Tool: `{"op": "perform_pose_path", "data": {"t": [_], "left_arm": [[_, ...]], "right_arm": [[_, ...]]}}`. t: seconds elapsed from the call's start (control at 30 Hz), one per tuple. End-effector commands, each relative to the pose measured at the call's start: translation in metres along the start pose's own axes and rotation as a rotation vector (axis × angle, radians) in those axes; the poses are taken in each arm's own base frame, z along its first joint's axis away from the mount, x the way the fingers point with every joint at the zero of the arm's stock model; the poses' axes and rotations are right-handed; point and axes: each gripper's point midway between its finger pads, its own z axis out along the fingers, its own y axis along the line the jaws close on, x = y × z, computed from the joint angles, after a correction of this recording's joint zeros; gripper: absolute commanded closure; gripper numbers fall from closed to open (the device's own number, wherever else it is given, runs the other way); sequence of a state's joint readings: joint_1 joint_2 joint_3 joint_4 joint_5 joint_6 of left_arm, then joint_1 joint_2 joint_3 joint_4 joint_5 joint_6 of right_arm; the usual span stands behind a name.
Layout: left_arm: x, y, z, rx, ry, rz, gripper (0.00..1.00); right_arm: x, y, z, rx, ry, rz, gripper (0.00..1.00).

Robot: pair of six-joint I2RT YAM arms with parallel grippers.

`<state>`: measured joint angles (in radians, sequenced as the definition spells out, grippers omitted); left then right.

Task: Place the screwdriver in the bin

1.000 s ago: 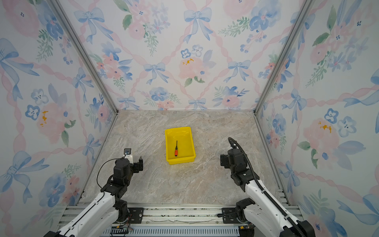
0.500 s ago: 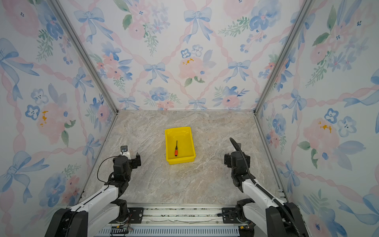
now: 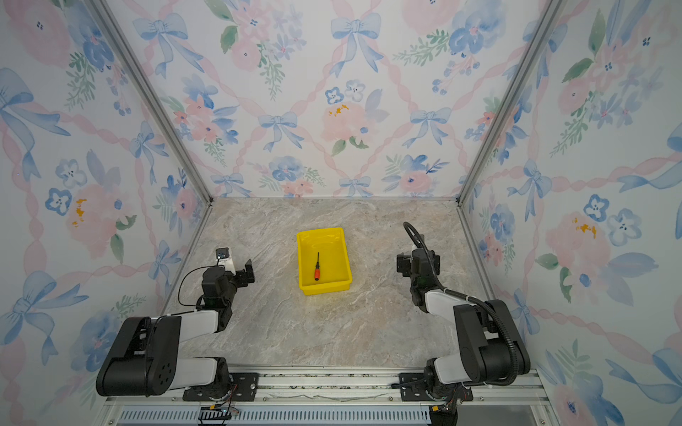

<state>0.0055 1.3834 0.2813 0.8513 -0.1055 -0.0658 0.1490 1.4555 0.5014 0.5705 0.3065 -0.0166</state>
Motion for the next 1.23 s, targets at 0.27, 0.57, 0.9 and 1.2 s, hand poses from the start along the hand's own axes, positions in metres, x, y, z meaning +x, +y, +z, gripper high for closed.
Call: {"op": "perform_pose_path", "data": {"t": [0.27, 0.57, 0.9, 1.2], "left_arm": [[-0.004, -0.020, 0.011, 0.075, -0.088, 0.041, 0.03], [-0.006, -0.020, 0.008, 0.054, -0.113, 0.049, 0.03], [-0.006, -0.020, 0.009, 0.054, -0.113, 0.052, 0.03], [-0.006, -0.021, 0.008, 0.054, -0.114, 0.051, 0.03]], "right_arm": [[0.004, -0.006, 0.007, -0.086, -0.136, 0.083, 0.03], [0.004, -0.006, 0.008, -0.086, -0.117, 0.078, 0.03], [0.004, -0.006, 0.007, -0.085, -0.118, 0.078, 0.03], [0.005, -0.006, 0.007, -0.085, -0.116, 0.077, 0.03]]}}
